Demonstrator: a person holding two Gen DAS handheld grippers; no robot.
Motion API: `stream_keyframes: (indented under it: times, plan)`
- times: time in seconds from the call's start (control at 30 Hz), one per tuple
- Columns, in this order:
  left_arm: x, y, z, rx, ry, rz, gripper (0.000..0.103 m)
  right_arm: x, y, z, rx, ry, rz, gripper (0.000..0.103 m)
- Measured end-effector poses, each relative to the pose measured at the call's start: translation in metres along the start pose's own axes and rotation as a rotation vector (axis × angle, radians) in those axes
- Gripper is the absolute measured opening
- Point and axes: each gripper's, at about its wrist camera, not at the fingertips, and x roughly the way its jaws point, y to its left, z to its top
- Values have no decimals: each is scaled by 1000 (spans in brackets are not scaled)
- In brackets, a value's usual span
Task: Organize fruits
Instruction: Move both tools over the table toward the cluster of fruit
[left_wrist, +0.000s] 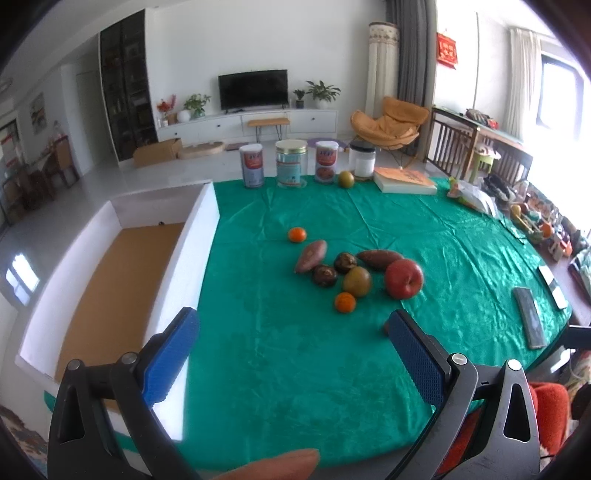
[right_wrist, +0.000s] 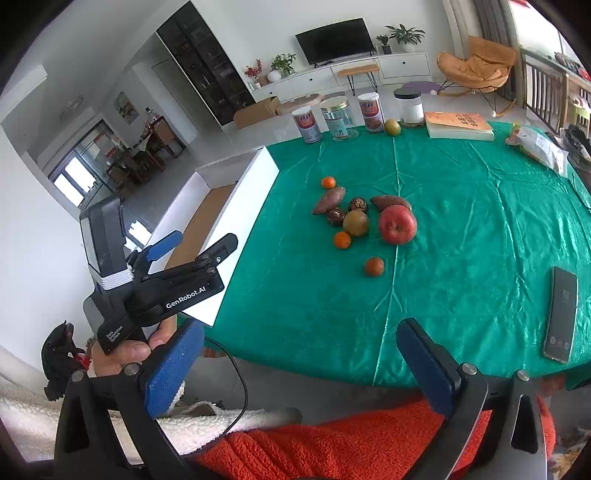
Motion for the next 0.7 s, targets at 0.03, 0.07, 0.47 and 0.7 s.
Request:
stream_keyframes:
  times: [0.03,0.07,0.47,0.7]
  plan:
    - [4,-2,-3,0,18,-11,102,11,-5,-5,13,-24,-40,103]
    - [9,-4,-6,3,38,-19,102,20,-10,-9,25,-69,-95,103]
    - [33,-12,-36,-7,96,-51,102,70,-50,-32,95,-97,-283,103]
    - [27,-21,-36,14,48,-59,102,80,-52,-54,92,-155,-410,103]
